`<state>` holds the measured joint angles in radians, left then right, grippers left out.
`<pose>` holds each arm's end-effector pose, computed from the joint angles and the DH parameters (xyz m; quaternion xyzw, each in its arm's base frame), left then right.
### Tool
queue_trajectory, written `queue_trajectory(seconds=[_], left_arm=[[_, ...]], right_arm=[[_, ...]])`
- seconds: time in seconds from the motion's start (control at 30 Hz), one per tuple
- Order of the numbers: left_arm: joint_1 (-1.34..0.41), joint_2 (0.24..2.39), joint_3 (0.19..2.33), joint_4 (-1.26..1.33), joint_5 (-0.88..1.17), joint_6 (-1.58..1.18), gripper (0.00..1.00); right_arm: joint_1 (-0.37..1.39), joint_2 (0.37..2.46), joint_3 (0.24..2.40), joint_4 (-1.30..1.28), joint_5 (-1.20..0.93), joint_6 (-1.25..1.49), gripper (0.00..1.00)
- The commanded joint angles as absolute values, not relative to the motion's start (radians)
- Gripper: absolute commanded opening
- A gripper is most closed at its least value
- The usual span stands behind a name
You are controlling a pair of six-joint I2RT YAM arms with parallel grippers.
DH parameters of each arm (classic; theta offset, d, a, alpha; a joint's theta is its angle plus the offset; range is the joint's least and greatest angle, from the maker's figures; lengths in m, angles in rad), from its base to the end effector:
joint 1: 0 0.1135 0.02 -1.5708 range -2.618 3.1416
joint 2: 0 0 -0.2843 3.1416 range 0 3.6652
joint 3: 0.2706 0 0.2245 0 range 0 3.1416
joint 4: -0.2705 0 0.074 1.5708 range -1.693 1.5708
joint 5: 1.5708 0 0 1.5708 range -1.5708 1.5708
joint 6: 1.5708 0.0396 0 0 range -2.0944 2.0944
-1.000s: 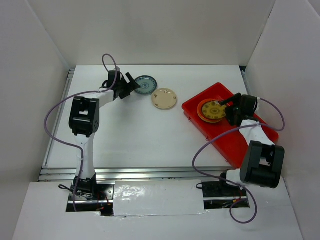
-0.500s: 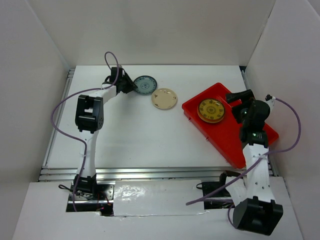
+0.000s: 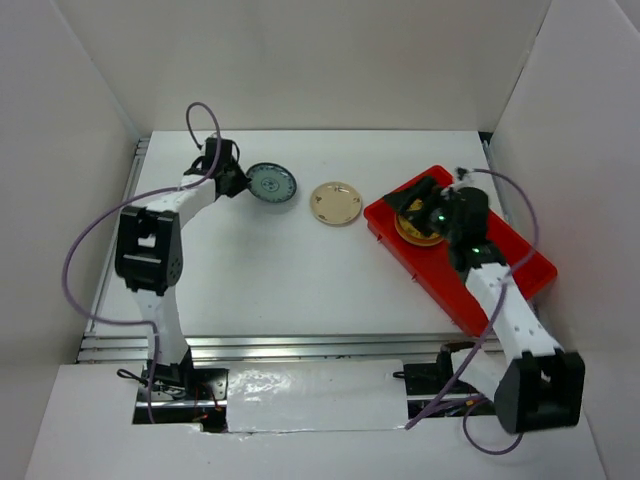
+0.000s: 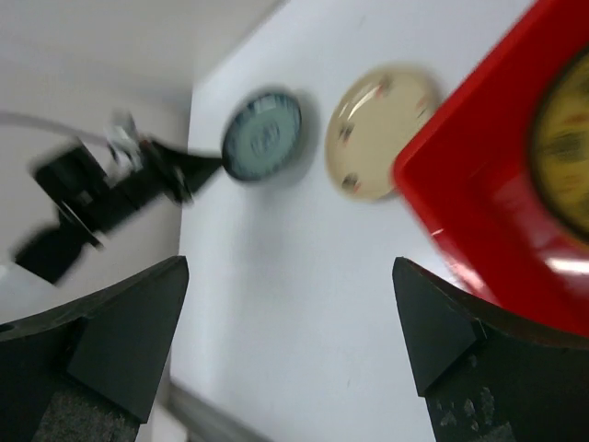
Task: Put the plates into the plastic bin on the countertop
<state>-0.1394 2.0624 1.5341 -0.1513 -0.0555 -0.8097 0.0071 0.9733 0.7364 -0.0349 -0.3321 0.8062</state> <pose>0.4555 -0.0617 0.2356 -0.3080 0.8479 -0.1746 0.3947 0.1917 0.0143 0.3262 0.2134 0.7624 0.3568 0.4958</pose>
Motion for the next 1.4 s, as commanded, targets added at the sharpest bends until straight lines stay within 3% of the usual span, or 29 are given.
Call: queue_trajectory(seconds=[0.0,0.1,0.53,0.7,0.87,0.93,0.97,1.03,1.07,1.17,1.33,1.37], left_arm=[[-0.163,1.834,1.450,-0.144,-0.091,-0.759,0.00],[-0.198,1.738,1.390,-0.169,0.015,-0.709,0.00],[-0.236,1.586,1.172,-0.046,0.457,-0.680,0.00],[-0.250,1.563,1.173,-0.054,0.445,-0.680,0.00],[-0.253,1.569,1.173,-0.054,0.451,-0.680,0.00],[-0.253,1.569,1.169,-0.043,0.457,-0.683,0.00],[-0.253,1.569,1.167,-0.041,0.456,-0.680,0.00],[-0.252,1.566,1.164,-0.028,0.453,-0.683,0.00],[-0.252,1.563,1.164,-0.023,0.449,-0.683,0.00],[-0.253,1.562,1.157,0.027,0.436,-0.696,0.00],[-0.252,1.568,1.173,0.109,0.419,-0.748,0.00],[-0.250,1.569,1.184,0.097,0.416,-0.753,0.07]], right_arm=[[0.170,1.159,0.796,0.175,-0.475,0.715,1.00],[0.236,1.306,0.893,0.247,-0.569,0.692,1.00],[0.379,1.612,1.114,0.224,-0.523,0.686,0.99],[0.388,1.644,1.105,0.144,-0.355,0.709,0.98],[0.382,1.658,1.077,0.178,-0.362,0.724,0.95],[0.380,1.675,1.074,0.202,-0.414,0.729,0.86],[0.379,1.678,1.065,0.216,-0.470,0.736,0.69],[0.370,1.683,1.048,0.282,-0.521,0.761,0.52],[0.364,1.680,1.028,0.304,-0.549,0.784,0.32],[0.354,1.664,0.996,0.360,-0.598,0.825,0.00],[0.331,1.620,0.985,0.325,-0.577,0.821,0.00],[0.327,1.608,0.985,0.305,-0.528,0.813,0.00]])
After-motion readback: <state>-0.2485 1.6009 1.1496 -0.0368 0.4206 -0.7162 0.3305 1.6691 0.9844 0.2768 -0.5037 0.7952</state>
